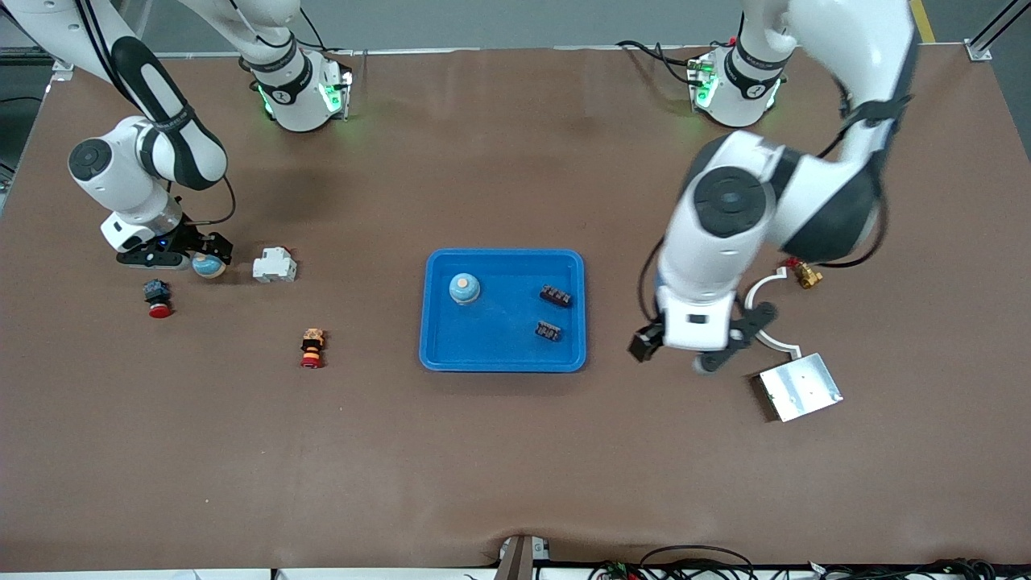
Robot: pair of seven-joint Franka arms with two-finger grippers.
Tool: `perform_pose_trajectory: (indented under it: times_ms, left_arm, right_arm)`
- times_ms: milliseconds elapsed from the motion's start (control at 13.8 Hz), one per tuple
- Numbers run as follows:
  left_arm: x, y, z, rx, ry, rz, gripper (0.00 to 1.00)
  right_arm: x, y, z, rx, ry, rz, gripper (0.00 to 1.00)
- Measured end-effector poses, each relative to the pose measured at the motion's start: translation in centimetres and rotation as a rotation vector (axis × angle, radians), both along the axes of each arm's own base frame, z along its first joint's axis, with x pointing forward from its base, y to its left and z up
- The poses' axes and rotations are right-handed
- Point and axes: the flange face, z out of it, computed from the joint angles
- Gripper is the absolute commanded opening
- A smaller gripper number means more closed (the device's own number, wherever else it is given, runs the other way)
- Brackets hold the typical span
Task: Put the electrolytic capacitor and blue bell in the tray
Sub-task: 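Grasp the second blue bell with the right gripper while the left gripper retracts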
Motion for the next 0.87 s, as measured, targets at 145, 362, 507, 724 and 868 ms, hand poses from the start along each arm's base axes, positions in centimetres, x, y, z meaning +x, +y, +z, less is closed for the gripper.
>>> perform_pose_trajectory:
  times_ms: [145,362,507,724,868]
  left_arm:
    - [0.6,4.4,3.0,0.020,-0.008,-0.042,1.00]
    - [0.4,10.4,6.5,0.065,0.027,-0.148,1.00]
    - [-0.2,13.5,8.7,0.084,0.045,-0.200,1.00]
    - [-1.7,15.9,11.8,0.075,0.066,-0.292,1.00]
    - [-3.0,17.1,13.5,0.095,0.088,-0.372,1.00]
  right_arm:
    - [-0.1,0.0,-0.2,0.000,0.001,-0.001,1.00]
    - [-0.1,0.0,-0.2,0.000,0.001,-0.001,1.00]
    - [-0.1,0.0,-0.2,0.001,0.001,-0.002,1.00]
    - [0.0,0.0,-0.4,-0.001,-0.005,-0.001,1.00]
    - [-0.1,0.0,-0.9,-0.002,-0.007,-0.001,1.00]
